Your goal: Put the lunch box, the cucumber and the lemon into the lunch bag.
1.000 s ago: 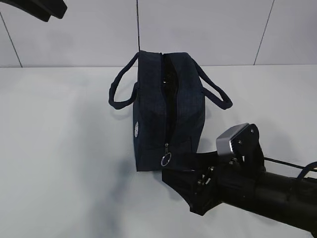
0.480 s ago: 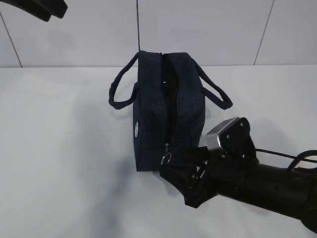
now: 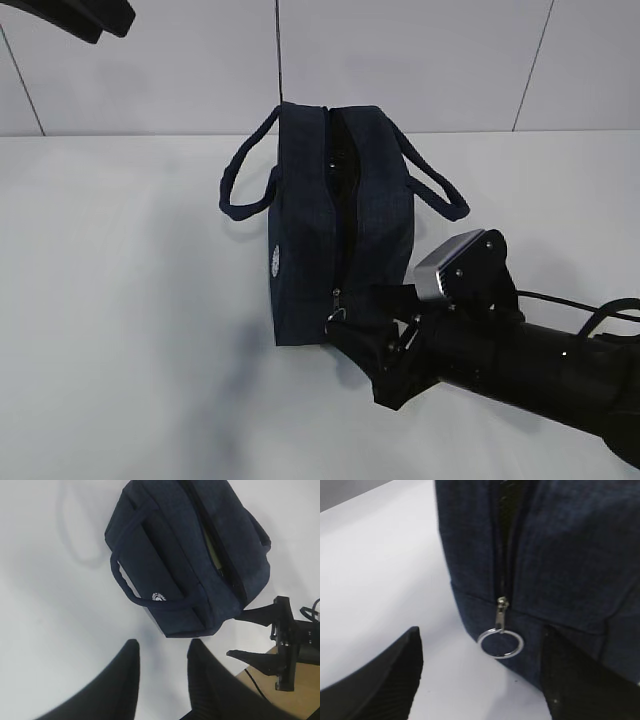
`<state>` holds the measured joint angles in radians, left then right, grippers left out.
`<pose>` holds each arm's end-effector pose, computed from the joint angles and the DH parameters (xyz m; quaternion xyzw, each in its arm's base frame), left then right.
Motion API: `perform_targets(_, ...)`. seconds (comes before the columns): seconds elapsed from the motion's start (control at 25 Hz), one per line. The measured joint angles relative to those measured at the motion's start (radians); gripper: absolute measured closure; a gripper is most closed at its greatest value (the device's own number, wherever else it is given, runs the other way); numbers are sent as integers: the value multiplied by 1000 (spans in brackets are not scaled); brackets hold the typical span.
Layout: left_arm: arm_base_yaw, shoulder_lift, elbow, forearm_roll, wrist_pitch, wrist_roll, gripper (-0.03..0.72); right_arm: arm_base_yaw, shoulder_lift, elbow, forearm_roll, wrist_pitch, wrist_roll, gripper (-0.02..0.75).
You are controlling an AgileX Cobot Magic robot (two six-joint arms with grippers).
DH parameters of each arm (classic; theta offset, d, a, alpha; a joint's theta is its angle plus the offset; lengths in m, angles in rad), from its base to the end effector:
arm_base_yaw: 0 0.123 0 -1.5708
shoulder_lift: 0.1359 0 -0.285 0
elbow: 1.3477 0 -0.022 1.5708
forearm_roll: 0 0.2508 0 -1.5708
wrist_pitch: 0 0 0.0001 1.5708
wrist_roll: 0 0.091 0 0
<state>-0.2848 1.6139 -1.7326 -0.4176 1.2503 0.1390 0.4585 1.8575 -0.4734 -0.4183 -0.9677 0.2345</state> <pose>0.3125 -0.1280 0.4048 0.1871 0.9260 -0.2249 0.2388 0.2428 0.1538 0.1162 -0.2830 0.7689 0.2596 0.5112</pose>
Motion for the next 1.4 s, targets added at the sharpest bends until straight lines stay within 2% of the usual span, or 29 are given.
perform_targets(0.4, 0, 0, 0, 2, 0, 0, 452, 0, 9, 0, 33, 7, -19, 193)
perform_targets(0.8, 0, 0, 0, 2, 0, 0, 452, 0, 57, -40, -10, 16, -19, 192)
perform_targets(1.04, 0, 0, 0, 2, 0, 0, 452, 0, 60, -79, -22, 79, -19, 193)
perform_targets(1.2, 0, 0, 0, 2, 0, 0, 452, 0, 62, -82, -82, 120, -19, 193)
perform_targets(1.4, 0, 0, 0, 2, 0, 0, 452, 0, 62, -107, -98, 143, -19, 198)
